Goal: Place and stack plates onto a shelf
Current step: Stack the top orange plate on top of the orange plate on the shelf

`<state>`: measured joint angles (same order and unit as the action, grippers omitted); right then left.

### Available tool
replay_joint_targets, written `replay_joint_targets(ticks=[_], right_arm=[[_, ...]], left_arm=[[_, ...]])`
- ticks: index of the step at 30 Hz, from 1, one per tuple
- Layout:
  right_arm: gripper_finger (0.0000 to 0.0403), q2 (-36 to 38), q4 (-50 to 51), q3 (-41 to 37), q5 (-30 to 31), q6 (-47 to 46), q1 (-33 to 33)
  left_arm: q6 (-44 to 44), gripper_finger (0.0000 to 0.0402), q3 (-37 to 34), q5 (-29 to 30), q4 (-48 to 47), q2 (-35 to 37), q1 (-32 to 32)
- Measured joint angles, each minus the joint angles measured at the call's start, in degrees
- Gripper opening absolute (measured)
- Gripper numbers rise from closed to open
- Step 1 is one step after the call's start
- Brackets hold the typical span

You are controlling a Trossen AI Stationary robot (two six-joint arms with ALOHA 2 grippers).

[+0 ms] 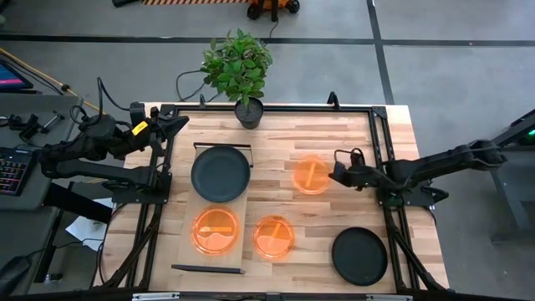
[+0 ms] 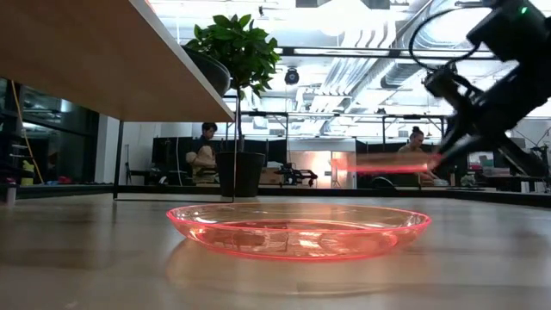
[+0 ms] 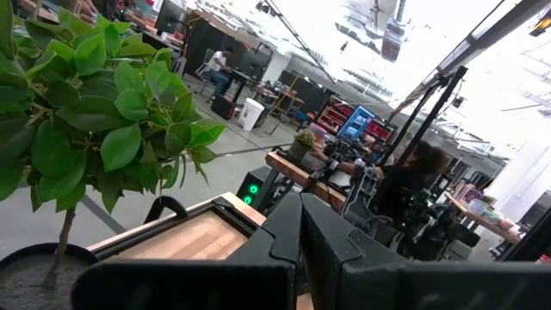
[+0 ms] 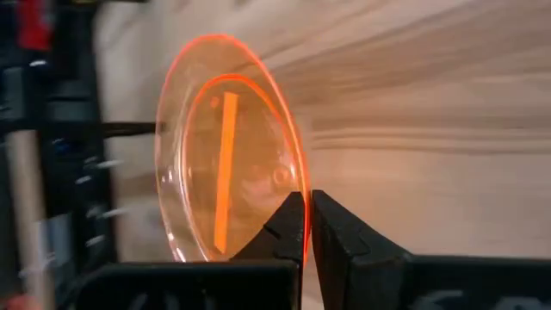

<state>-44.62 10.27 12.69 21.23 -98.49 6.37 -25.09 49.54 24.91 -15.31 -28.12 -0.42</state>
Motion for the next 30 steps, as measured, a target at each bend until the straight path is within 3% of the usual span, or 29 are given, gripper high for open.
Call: replay_joint_targets(ticks=[7,13,20,30], right_arm=[[0.0,5.7,-14.2,1.0,-2.9,10.8,0.0],[0.0,1.5,-13.4,14.0,-6.1,21.6,0.0],[0.0,-17.8,-5.1,37.2,-9.9,34.1,0.0],[0.0,-49.8,-4.0,65.2,-18.1,44.7,2.0]], left_arm=[[0.2,0.0,0.0,0.0,0.0,0.0,0.0],[0.2,0.0,0.0,-0.1,0.0,0.0,0.0],[0.2,0.0,0.0,-0.1,0.0,0.0,0.0],[-0.2,0.0,0.0,-0.1,0.0,0.0,0.0]])
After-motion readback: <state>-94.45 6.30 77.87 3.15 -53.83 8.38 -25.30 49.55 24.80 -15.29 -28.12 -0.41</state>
